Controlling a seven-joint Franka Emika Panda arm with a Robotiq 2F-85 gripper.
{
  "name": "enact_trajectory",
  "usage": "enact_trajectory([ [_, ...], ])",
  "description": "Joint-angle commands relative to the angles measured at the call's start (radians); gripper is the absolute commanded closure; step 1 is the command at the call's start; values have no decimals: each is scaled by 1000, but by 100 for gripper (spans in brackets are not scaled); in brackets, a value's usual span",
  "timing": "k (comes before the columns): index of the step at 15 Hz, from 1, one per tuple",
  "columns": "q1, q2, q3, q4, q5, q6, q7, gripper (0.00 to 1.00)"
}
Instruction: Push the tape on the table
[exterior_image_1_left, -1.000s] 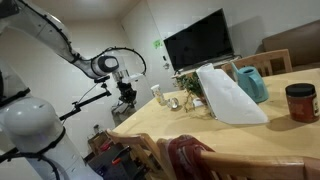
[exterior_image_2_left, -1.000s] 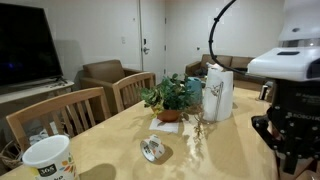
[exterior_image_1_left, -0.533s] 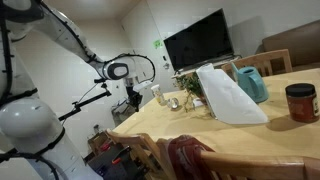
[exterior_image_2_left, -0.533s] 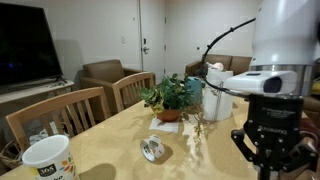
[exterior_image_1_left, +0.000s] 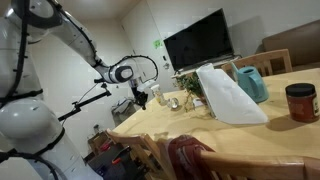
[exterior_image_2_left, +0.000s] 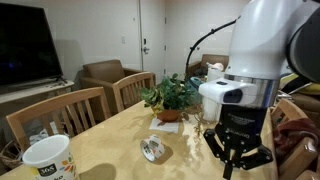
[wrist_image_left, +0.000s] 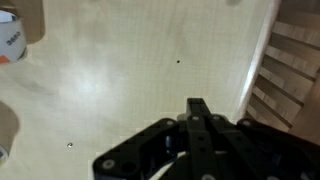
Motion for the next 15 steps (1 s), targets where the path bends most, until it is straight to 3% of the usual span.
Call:
enact_trajectory([
  [1,-48,14,49,16,-32,1,36,99],
  [8,-58,50,52,55,-58,-37,49,100],
  [15,-33,172,-9,136,-315,-58,351,100],
])
